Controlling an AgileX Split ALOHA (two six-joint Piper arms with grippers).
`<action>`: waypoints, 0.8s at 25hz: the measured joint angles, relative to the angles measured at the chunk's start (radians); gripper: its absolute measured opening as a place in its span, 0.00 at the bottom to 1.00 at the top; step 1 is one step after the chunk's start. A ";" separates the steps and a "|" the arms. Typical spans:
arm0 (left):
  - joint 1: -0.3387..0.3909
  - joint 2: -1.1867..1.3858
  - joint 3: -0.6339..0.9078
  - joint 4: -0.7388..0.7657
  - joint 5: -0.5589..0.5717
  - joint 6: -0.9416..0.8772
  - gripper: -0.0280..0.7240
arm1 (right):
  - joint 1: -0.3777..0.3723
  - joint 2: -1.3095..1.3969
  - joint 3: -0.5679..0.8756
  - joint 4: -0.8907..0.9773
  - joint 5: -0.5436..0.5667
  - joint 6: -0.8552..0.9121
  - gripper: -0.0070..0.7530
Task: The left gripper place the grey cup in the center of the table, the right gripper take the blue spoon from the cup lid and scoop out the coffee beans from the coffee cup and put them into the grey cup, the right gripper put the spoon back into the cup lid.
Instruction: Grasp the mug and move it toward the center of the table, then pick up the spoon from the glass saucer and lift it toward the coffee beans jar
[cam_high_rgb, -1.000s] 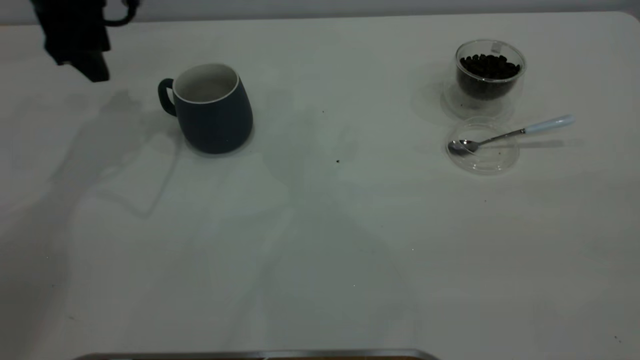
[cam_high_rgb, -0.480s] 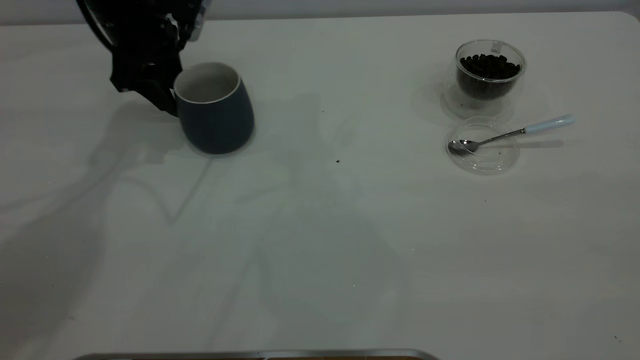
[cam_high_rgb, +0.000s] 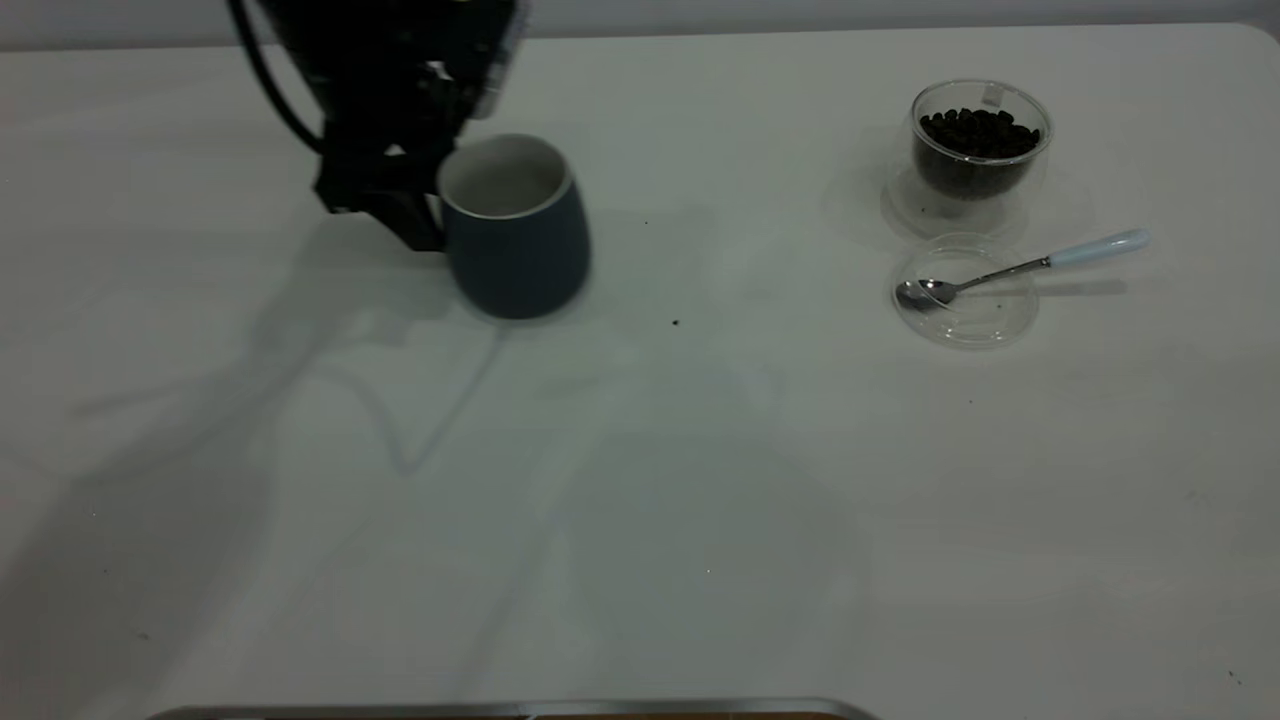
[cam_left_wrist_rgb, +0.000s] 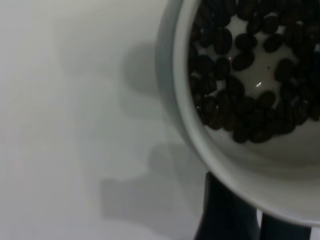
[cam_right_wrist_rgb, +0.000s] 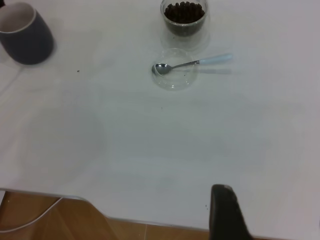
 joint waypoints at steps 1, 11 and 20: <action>-0.014 0.000 0.000 0.000 -0.006 -0.011 0.78 | 0.000 0.000 0.000 0.000 0.000 0.000 0.64; -0.114 0.000 -0.007 -0.004 -0.097 -0.102 0.78 | 0.000 0.000 0.000 0.000 0.000 0.000 0.64; -0.103 -0.131 -0.008 0.145 0.094 -0.331 0.78 | 0.000 0.000 0.000 0.000 0.000 0.000 0.64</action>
